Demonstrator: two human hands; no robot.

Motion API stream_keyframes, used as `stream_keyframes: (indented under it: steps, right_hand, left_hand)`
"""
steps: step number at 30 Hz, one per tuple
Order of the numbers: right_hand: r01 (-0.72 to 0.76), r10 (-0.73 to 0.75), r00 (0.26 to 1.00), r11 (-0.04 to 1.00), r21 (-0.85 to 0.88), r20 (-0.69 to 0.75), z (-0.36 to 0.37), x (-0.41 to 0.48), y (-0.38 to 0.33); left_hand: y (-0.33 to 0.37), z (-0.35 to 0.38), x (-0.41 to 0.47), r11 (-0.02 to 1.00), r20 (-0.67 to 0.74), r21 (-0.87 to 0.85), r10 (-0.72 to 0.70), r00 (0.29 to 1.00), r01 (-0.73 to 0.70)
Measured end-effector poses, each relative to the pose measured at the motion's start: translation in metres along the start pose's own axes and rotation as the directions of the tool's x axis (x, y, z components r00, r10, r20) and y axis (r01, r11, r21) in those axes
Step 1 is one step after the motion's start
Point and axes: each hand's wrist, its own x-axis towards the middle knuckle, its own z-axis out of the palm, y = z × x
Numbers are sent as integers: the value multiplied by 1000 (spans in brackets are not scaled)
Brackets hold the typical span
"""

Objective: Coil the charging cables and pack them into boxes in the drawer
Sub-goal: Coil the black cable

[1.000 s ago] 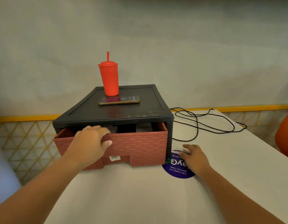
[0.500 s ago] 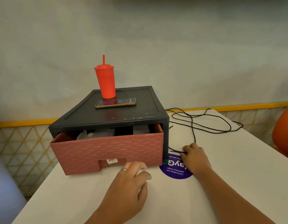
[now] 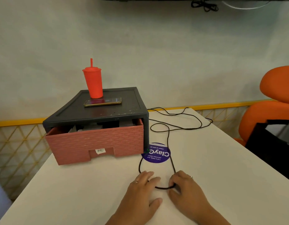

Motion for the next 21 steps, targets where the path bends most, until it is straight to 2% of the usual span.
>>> stream_keyframes:
  steps: [2,4,8,10,12,14,15,17,18,19,21]
  right_hand:
    - [7,-9,999,998,57,35,-2,-18,-9]
    - [13,-17,999,995,96,43,-4,-30,-15]
    - [57,-62,996,996,72,63,-2,-41,-22]
    - [66,-71,994,996,63,79,-3,-43,-26]
    - [54,-58,997,996,72,59,-4,-44,-29]
    - [32,-35,999,996,80,30,-5,-45,-32]
    - [27,-29,999,997,76,26,-4,-46,-34]
    - [32,-33,999,998,49,27,-3,-47,-36]
    - [28,-29,999,998,49,19,-2,-47,-37]
    - [12,-12,1000,998,68,7,-2,-47,-39]
    - [-33,34,999,990,135,-7,0,-46,-43]
  left_hand:
    - [2,3,-12,1000,15,-3,13,1000,-13]
    - [2,2,-25,999,-46,-32,29,999,-31]
    - [-5,-4,-50,991,-118,-132,-22,993,7]
    - [-7,-9,-61,972,-150,-225,-104,983,69]
    - [-10,-17,-71,883,-173,-436,-271,947,173]
    - [-12,-30,-78,665,-87,-690,-468,879,286]
    - [-12,-36,-83,496,-18,-821,-518,855,283]
    - [-11,-45,-92,44,98,-989,-507,856,140]
    - [-9,-51,-96,-163,125,-985,-473,872,53]
    - [-6,-58,-99,-322,134,-947,-441,887,-18]
    - [3,-69,-98,-471,110,-876,-406,907,-105]
